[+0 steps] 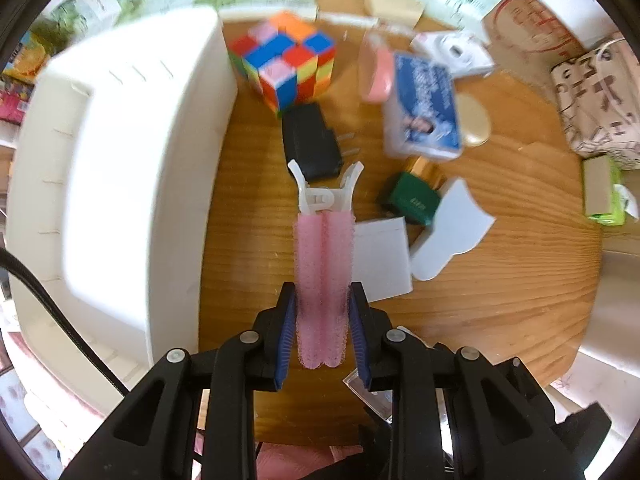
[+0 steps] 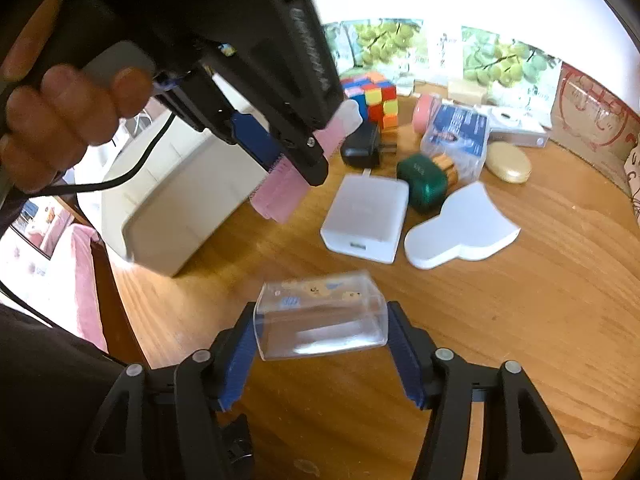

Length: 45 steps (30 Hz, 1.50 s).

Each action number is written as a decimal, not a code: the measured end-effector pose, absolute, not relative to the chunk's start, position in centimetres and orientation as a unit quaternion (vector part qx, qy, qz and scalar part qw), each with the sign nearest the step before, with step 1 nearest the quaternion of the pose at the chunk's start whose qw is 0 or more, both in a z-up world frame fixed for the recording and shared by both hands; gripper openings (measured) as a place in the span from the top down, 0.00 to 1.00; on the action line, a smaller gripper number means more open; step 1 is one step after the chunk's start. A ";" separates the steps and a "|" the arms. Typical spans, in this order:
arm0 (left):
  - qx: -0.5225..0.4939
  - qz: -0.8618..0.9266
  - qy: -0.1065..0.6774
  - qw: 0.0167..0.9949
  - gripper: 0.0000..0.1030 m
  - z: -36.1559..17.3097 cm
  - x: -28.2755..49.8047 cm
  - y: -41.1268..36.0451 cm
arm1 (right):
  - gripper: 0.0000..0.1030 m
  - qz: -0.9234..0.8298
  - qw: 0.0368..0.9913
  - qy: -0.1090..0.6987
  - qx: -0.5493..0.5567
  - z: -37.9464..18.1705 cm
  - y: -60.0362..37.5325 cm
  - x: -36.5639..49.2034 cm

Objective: Organize rigid objects
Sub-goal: 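Grasp the pink curlers with the left gripper and lift them, then carry the curlers and clear box into the white tray and release both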

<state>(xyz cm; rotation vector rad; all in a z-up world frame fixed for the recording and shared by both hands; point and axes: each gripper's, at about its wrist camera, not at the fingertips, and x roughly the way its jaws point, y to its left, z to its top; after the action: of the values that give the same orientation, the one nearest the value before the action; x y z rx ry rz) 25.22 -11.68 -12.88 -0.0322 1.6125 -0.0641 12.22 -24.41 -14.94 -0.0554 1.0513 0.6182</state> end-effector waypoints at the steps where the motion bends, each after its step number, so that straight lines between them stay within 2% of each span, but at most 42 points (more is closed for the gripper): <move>1: -0.013 -0.031 0.712 0.701 0.73 -12.0 25.3 -11.7 | 0.41 0.291 0.821 0.491 -0.022 -14.6 -24.4 12.2; 11: -0.017 -0.032 0.616 0.787 0.73 -5.2 22.6 -10.6 | 0.41 0.302 0.833 0.464 -0.008 -11.9 -23.3 11.9; 16: -0.032 -0.042 0.537 0.842 0.73 -2.7 21.6 -8.5 | 0.41 0.312 0.836 0.451 0.011 -10.3 -22.4 12.5; 26: -0.025 -0.058 0.394 0.917 0.73 -0.1 18.7 -2.9 | 0.41 0.331 0.849 0.410 0.024 -7.5 -18.6 12.7; 31: -0.028 -0.086 0.348 0.933 0.73 0.7 16.6 0.6 | 0.41 0.336 0.854 0.396 0.038 -6.7 -15.8 12.7; 45: -0.021 -0.088 0.368 0.925 0.73 -1.2 15.2 10.1 | 0.41 0.319 0.868 0.373 0.071 -6.6 -6.6 12.6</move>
<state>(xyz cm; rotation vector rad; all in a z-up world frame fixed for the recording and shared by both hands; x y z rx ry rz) 15.19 10.13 -1.22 -0.0422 0.7555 -0.1806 12.59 -6.58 -6.59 0.1487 0.7815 0.6669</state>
